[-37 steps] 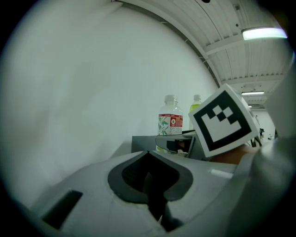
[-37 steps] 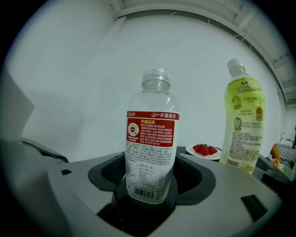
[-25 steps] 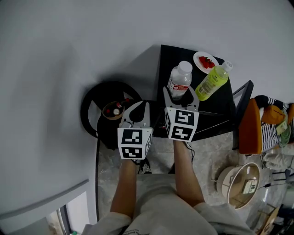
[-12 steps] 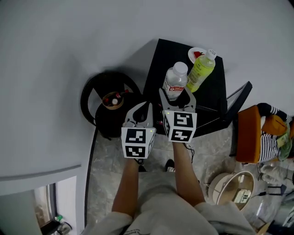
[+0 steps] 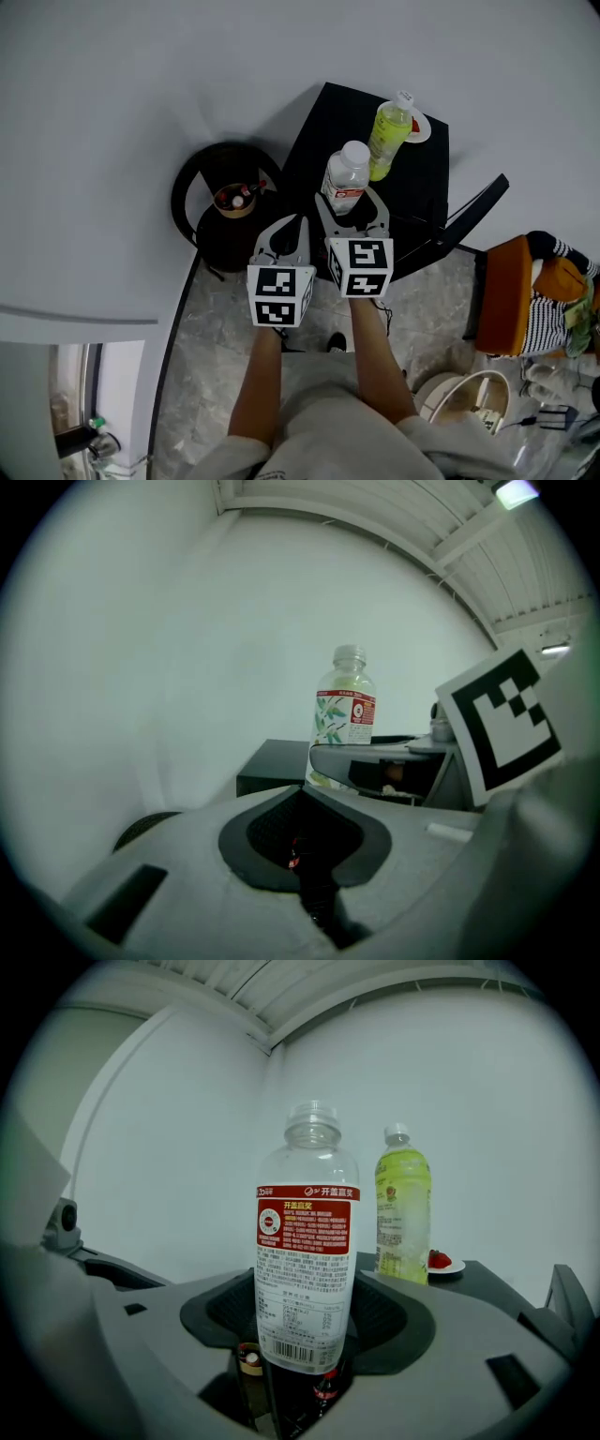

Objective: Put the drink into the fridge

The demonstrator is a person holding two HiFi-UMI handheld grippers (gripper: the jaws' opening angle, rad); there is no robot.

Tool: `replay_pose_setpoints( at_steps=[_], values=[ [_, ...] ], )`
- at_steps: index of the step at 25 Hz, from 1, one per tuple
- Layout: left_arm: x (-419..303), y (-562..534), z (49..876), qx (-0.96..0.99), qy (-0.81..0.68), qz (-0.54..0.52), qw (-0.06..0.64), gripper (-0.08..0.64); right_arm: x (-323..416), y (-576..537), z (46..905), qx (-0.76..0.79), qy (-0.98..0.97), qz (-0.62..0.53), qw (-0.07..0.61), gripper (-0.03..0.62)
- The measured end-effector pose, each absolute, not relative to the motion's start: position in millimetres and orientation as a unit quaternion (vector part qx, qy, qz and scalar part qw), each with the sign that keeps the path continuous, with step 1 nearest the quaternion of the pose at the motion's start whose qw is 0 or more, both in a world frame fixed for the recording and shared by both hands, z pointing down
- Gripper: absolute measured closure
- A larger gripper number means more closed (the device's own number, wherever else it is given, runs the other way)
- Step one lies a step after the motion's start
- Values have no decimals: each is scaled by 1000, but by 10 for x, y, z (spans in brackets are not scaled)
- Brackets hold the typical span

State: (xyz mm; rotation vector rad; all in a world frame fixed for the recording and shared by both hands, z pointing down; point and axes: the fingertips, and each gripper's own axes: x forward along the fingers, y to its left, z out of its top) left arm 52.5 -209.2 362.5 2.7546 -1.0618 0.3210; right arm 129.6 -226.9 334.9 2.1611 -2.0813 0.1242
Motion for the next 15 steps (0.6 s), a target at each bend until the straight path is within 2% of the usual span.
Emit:
replay_pose_setpoints(
  at_steps=[7, 15],
  values=[
    [611, -1568, 4096, 907, -389, 99, 128, 552, 1328, -1904, 3561, 678, -730, 26, 82, 293],
    [574, -1357, 4613, 902, -393, 132, 123, 551, 1232, -1757, 4370, 641, -760, 42, 97, 293]
  ],
)
